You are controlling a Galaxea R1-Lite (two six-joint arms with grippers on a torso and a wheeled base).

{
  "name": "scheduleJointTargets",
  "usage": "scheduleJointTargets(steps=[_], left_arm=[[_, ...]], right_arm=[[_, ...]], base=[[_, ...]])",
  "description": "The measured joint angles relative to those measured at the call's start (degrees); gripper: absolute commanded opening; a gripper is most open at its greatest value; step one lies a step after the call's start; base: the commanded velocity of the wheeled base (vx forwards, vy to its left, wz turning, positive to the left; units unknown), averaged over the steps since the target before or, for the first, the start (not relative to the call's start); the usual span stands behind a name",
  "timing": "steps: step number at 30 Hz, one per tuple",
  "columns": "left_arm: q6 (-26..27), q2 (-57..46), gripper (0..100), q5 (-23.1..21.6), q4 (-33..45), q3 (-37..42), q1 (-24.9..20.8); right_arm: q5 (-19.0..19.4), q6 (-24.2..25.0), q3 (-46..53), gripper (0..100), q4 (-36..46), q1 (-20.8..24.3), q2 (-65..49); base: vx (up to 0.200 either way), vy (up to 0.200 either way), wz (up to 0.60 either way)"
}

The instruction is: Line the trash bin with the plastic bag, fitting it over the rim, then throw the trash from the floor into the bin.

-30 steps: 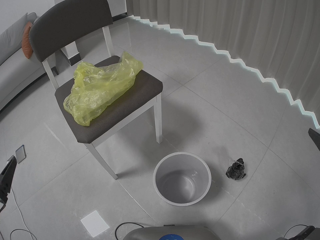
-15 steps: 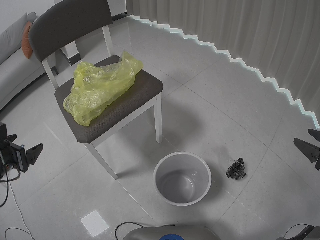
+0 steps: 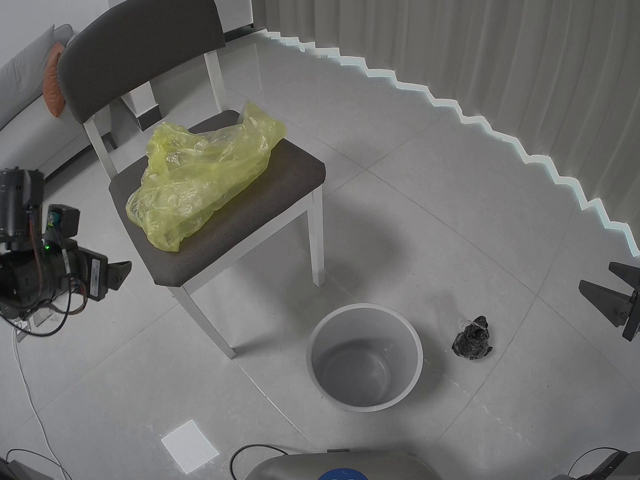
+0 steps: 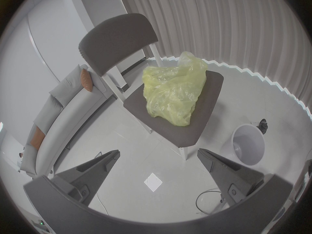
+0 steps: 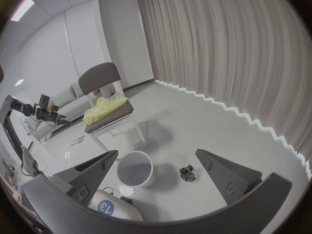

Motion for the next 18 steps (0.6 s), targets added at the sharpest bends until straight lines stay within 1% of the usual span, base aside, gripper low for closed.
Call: scheduleJointTargets(steps=[3, 6, 10, 18], left_arm=[[0.04, 3.58, 100, 1.43, -0.52, -3.06, -1.49], [0.66, 6.8, 100, 3.8, -0.79, -5.52, -2.68], [4.08, 10.39, 100, 7.33, -1.77, -7.17, -3.54], [7.31, 14.06, 100, 8.09, -6.62, -8.35, -3.94]], right_arm=[[0.0, -0.02, 0.0, 100, 0.0, 0.02, 0.3], [0.0, -0.02, -0.02, 100, 0.0, 0.02, 0.62], [0.0, -0.02, -0.02, 100, -0.02, 0.0, 0.99], [0.09, -0.11, -0.05, 100, -0.2, 0.0, 1.45]], base=[[0.0, 0.0, 0.0], [0.0, 0.0, 0.0], [0.0, 0.0, 0.0], [0.0, 0.0, 0.0]])
